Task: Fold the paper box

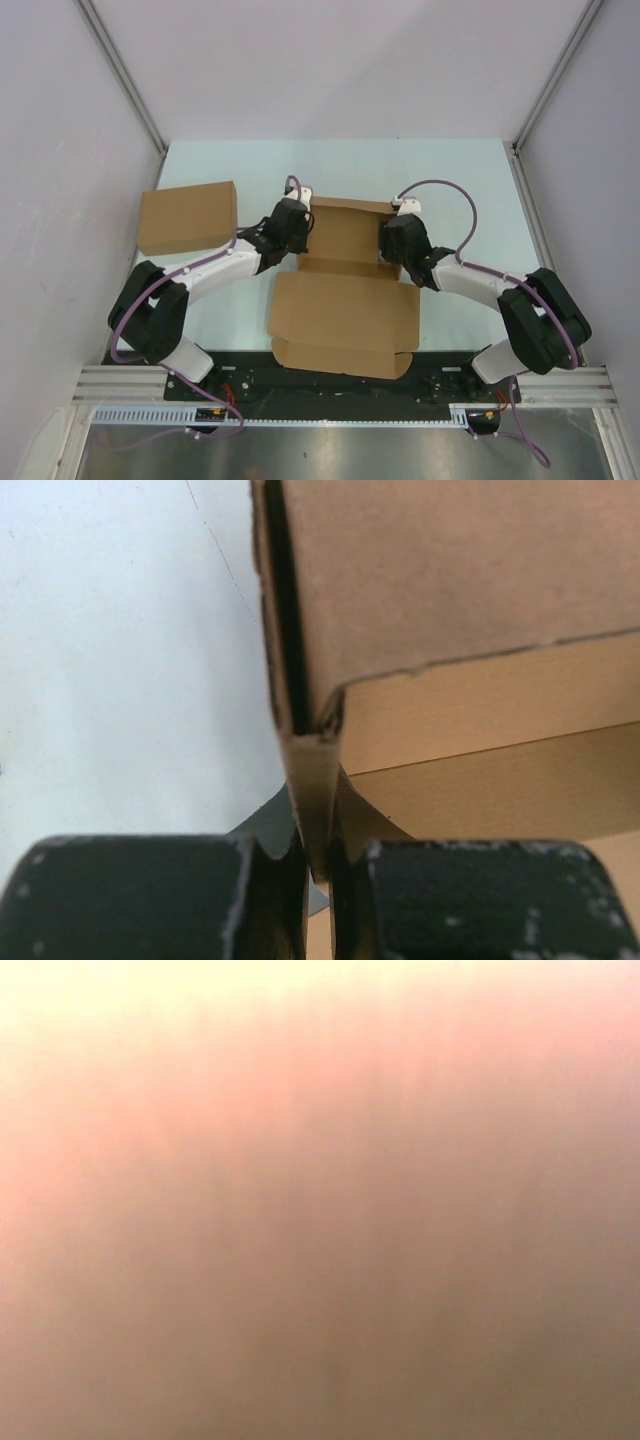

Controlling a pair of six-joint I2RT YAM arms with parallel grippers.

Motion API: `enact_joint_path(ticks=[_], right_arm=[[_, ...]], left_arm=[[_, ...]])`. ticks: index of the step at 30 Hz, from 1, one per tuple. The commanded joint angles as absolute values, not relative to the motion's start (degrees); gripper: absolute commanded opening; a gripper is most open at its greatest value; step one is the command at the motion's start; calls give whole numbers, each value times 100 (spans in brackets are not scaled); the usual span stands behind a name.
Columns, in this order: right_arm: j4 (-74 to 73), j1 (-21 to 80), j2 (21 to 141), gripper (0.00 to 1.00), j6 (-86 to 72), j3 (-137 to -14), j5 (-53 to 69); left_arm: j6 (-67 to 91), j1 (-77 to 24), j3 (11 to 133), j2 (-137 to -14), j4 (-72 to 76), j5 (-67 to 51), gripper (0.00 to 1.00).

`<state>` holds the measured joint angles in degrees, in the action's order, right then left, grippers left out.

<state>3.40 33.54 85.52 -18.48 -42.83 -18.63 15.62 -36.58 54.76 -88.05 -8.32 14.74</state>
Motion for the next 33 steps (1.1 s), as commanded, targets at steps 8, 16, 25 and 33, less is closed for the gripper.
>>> enact_joint_path(ticks=[8,16,25,33], right_arm=[[-395,3288,7840,63,-1986,-4570,-2189],[-1027,3138,7541,100,-2100,-5062,-2013],[-1204,3041,7348,100,-1943,-5449,-1907],[-1380,3050,6935,100,-1802,-5581,-1767]], left_arm=[[1696,-3744,5879,-8745,-1002,1327,5],[1644,-3744,6231,-8666,-1362,1020,47],[1608,-3762,6337,-8376,-1520,853,64],[1538,-3762,6056,-7867,-1547,913,65]])
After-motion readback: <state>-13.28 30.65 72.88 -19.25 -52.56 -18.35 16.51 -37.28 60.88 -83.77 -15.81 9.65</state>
